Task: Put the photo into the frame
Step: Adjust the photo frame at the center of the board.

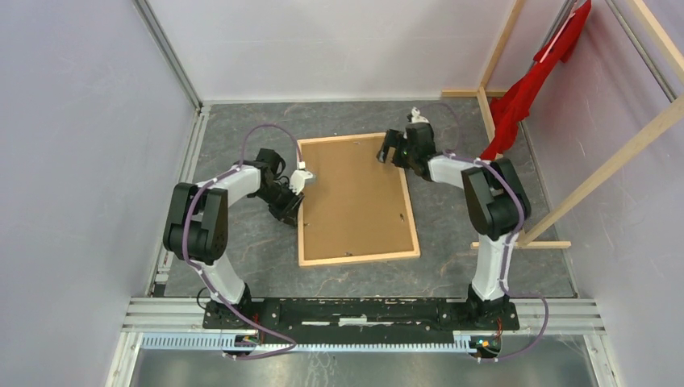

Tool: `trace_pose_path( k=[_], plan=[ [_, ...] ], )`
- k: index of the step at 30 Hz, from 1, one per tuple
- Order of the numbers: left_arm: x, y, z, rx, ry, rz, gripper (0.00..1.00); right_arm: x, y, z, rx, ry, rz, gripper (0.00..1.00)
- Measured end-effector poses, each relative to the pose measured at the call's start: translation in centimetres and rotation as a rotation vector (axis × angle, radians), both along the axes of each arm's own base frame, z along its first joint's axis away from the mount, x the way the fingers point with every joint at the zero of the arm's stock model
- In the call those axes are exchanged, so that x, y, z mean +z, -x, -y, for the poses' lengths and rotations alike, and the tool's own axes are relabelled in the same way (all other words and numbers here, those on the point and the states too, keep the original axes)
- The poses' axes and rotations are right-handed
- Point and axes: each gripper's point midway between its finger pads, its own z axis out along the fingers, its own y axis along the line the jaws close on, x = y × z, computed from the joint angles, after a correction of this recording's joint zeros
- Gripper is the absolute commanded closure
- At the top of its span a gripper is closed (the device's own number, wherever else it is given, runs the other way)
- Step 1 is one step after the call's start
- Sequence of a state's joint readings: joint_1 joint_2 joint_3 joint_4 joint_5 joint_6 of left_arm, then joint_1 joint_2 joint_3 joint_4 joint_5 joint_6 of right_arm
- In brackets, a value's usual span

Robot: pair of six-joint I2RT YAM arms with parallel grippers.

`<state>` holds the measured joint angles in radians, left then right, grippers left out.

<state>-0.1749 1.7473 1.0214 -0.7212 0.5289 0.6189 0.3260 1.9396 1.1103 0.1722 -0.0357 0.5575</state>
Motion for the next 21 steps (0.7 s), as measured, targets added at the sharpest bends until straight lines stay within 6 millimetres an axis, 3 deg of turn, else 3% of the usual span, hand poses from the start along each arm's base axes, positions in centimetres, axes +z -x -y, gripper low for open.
trace_pose_path(
  k=[4, 6, 10, 12, 14, 17, 19, 21],
  plan=[
    [0.0, 1.1, 1.5, -0.065, -0.013, -0.009, 0.65, 0.6, -4.4, -3.9, 0.048, -0.008, 0.041, 0.02],
    [0.0, 2.4, 3.2, -0.134, -0.011, -0.022, 0.61, 0.9, -6.3, -6.9, 0.095, -0.021, 0.059, 0.02],
    [0.2, 6.5, 6.0, -0.274, -0.017, -0.102, 0.36, 2.2, -8.9, -13.8, 0.216, -0.059, 0.124, 0.02],
    [0.5, 8.3, 6.7, -0.316, -0.008, -0.149, 0.27, 2.7, -8.4, -16.3, 0.264, -0.072, 0.139, 0.02],
    [1.0, 9.5, 7.0, -0.337, 0.001, -0.182, 0.21, 3.1, -7.3, -17.5, 0.299, -0.088, 0.130, 0.02],
    [1.4, 8.8, 6.7, -0.340, 0.016, -0.158, 0.09, 3.5, -5.3, -17.7, 0.330, -0.093, 0.101, 0.02],
    [1.9, 8.0, 6.0, -0.333, 0.014, -0.137, 0.00, 4.1, -4.5, -16.7, 0.325, -0.086, 0.091, 0.02],
    [2.8, 6.9, 5.1, -0.325, 0.015, -0.113, 0.00, 5.5, -4.4, -14.5, 0.293, -0.079, 0.093, 0.02]
  ],
)
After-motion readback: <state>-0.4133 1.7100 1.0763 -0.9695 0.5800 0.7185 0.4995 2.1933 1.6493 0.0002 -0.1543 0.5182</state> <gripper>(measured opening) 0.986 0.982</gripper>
